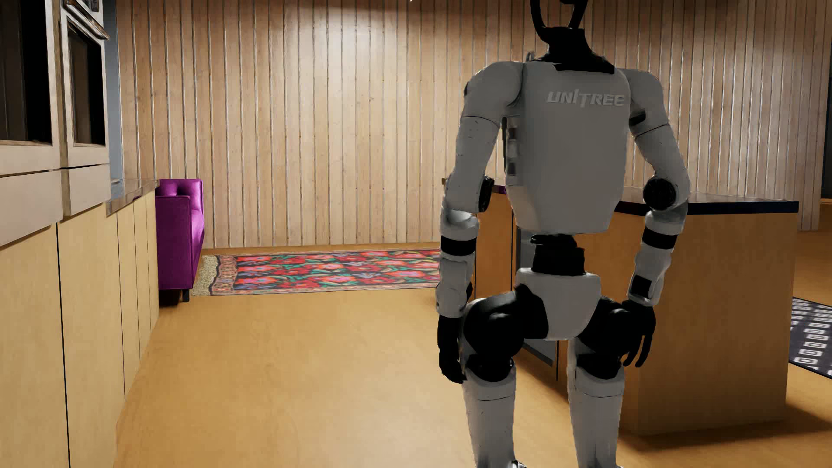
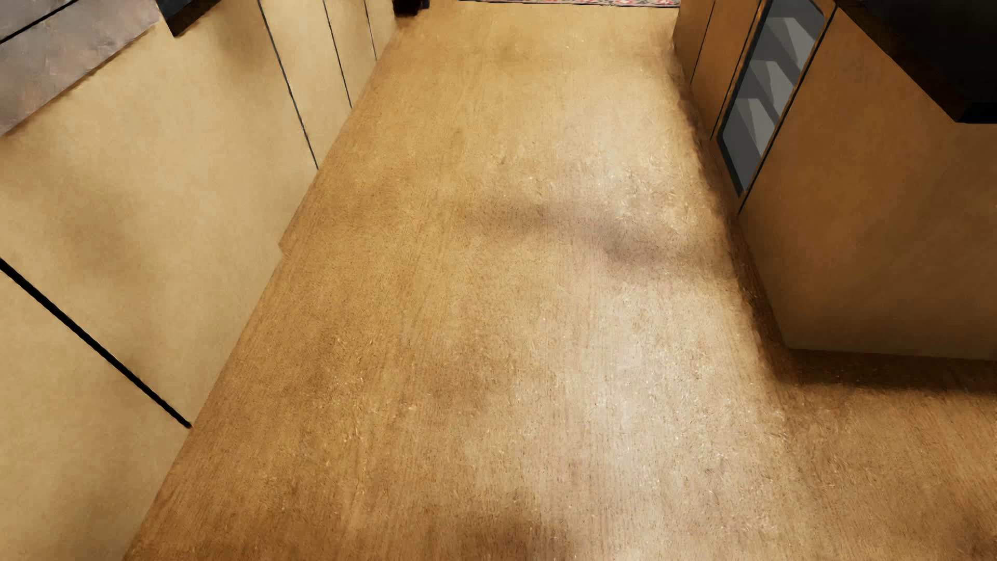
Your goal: Go around the counter
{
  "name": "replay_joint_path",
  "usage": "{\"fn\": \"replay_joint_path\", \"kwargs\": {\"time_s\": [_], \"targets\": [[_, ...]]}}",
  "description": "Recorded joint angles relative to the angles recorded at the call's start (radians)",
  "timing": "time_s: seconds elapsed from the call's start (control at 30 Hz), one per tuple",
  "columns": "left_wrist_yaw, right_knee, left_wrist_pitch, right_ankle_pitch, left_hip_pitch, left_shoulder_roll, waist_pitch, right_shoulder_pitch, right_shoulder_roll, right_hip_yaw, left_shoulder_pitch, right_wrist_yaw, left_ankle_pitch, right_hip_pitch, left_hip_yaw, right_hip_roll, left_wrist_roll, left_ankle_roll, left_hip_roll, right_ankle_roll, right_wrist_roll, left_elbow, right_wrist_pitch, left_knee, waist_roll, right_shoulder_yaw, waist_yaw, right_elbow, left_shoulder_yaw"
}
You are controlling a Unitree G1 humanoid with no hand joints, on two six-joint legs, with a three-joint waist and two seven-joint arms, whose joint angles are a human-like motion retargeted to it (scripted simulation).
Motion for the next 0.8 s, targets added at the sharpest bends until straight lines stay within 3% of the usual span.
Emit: {"fn": "replay_joint_path", "kwargs": {"time_s": [0.03, 0.1, 0.27, 0.33, 0.43, 0.53, 0.6, 0.67, 0.73, 0.77, 0.8], "targets": [[0.0, 0.098, 0.0, -0.037, 0.001, 0.003, 0.002, 0.004, -0.003, 0.0, 0.004, 0.0, 0.01, -0.003, 0.0, 0.003, 0.0, 0.0, -0.001, 0.0, 0.0, -0.011, 0.0, 0.007, 0.004, 0.006, 0.002, -0.001, -0.004], [0.0, 0.288, 0.0, -0.242, -0.003, 0.007, 0.0, 0.018, -0.008, 0.0, 0.01, 0.0, 0.015, -0.042, 0.0, 0.015, 0.0, 0.0, -0.01, 0.0, 0.0, -0.033, 0.0, 0.026, 0.009, -0.002, -0.032, -0.001, -0.012], [0.0, 0.759, 0.0, -0.275, 0.123, 0.039, 0.089, 0.05, -0.004, 0.0, -0.021, 0.0, -0.1, -0.351, 0.0, -0.015, 0.0, 0.0, -0.025, 0.0, 0.0, -0.155, 0.0, 0.027, -0.011, -0.047, -0.13, -0.044, 0.025], [0.0, 0.709, 0.0, -0.246, 0.177, 0.019, 0.085, 0.078, -0.016, 0.0, -0.045, 0.0, -0.174, -0.456, 0.0, -0.016, 0.0, 0.0, 0.012, 0.0, 0.0, -0.175, 0.0, -0.008, 0.019, -0.052, -0.211, -0.036, 0.057], [0.0, 0.552, 0.0, -0.116, 0.302, 0.04, 0.106, 0.095, -0.02, 0.0, -0.09, 0.0, -0.319, -0.584, 0.0, -0.044, 0.0, 0.0, 0.027, 0.0, 0.0, -0.219, 0.0, -0.05, 0.022, -0.027, -0.241, 0.015, 0.025], [0.0, 0.436, 0.0, -0.098, 0.401, 0.041, 0.107, 0.097, -0.016, 0.0, -0.13, 0.0, -0.36, -0.659, 0.0, -0.064, 0.0, 0.0, 0.04, 0.0, 0.0, -0.209, 0.0, -0.058, 0.018, 0.003, -0.278, 0.063, 0.005], [0.0, 0.51, 0.0, -0.123, 0.45, 0.035, 0.097, 0.109, -0.015, 0.0, -0.123, 0.0, -0.305, -0.687, 0.0, -0.065, 0.0, 0.0, 0.067, 0.0, 0.0, -0.165, 0.0, -0.043, 0.025, -0.007, -0.311, 0.086, 0.017], [0.0, 0.628, 0.0, -0.153, 0.431, 0.021, 0.084, 0.104, -0.018, 0.0, -0.087, 0.0, -0.102, -0.688, 0.0, -0.046, 0.0, 0.0, 0.097, 0.0, 0.0, -0.105, 0.0, 0.07, 0.052, -0.003, -0.335, 0.114, -0.028], [0.0, 0.681, 0.0, -0.228, 0.32, 0.012, 0.083, 0.089, -0.013, 0.0, -0.053, 0.0, 0.205, -0.604, 0.0, -0.004, 0.0, 0.0, 0.118, 0.0, 0.0, -0.017, 0.0, 0.366, 0.049, 0.009, -0.297, 0.128, -0.056], [0.0, 0.673, 0.0, -0.261, 0.216, 0.016, 0.091, 0.081, -0.008, 0.0, -0.038, 0.0, 0.281, -0.541, 0.0, 0.015, 0.0, 0.0, 0.12, 0.0, 0.0, 0.008, 0.0, 0.574, 0.039, 0.004, -0.268, 0.107, -0.066], [0.0, 0.653, 0.0, -0.29, 0.11, 0.022, 0.105, 0.073, -0.008, 0.0, -0.016, 0.0, 0.281, -0.467, 0.0, 0.034, 0.0, 0.0, 0.122, 0.0, 0.0, 0.009, 0.0, 0.759, 0.032, 0.002, -0.231, 0.074, -0.065]]}}
